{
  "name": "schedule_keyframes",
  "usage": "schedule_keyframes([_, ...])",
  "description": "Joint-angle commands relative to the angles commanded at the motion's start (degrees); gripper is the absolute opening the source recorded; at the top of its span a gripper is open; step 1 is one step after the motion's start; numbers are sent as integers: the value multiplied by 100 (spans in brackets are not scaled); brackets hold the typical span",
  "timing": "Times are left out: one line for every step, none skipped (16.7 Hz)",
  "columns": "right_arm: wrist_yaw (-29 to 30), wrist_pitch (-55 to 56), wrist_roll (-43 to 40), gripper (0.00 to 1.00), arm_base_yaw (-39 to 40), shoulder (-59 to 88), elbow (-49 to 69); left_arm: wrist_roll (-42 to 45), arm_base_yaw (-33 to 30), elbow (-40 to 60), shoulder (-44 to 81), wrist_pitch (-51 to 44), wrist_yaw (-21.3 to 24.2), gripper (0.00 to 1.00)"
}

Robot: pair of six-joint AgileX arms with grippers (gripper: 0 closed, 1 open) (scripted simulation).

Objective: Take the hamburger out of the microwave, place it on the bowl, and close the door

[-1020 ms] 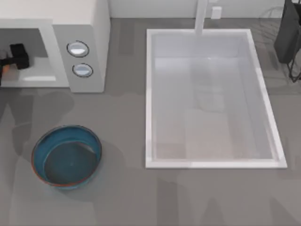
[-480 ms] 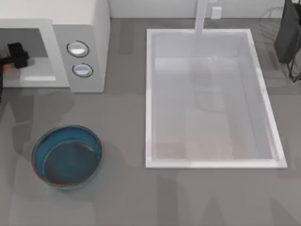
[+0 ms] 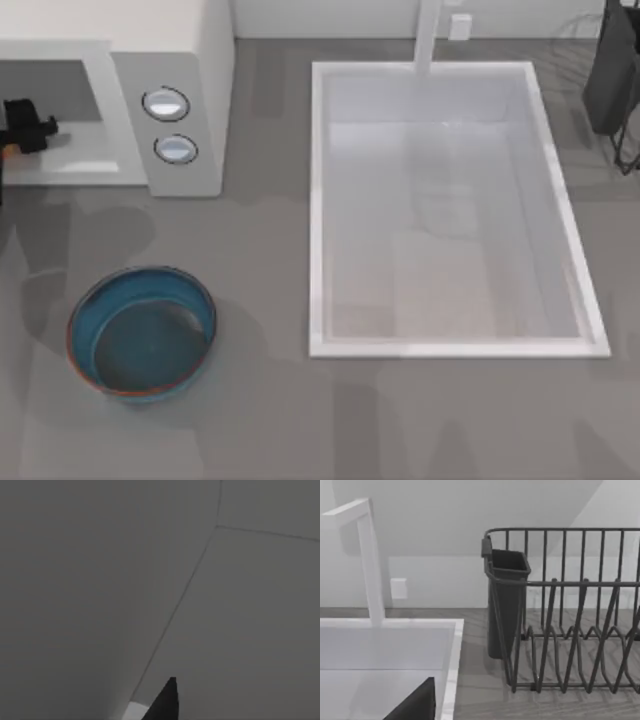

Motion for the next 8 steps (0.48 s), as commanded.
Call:
schedule_keyframes([0,0,0,100,0,0,0,12,42,-249,-77,185,38,0])
schedule_keyframes([0,0,0,100,0,0,0,27,91,-559,-173,402,84,0])
schedule_keyframes([0,0,0,100,0,0,0,43,145,-925,-282,641,134,0])
schedule_keyframes([0,0,0,100,0,0,0,60,204,-1346,-399,901,189,0])
schedule_keyframes([0,0,0,100,0,0,0,78,266,-1794,-522,1176,247,0])
schedule_keyframes([0,0,0,100,0,0,0,97,331,-2252,-649,1460,307,0])
schedule_keyframes([0,0,0,100,0,0,0,116,395,-2705,-777,1742,367,0])
schedule_keyframes([0,0,0,100,0,0,0,135,457,-3136,-902,2016,425,0])
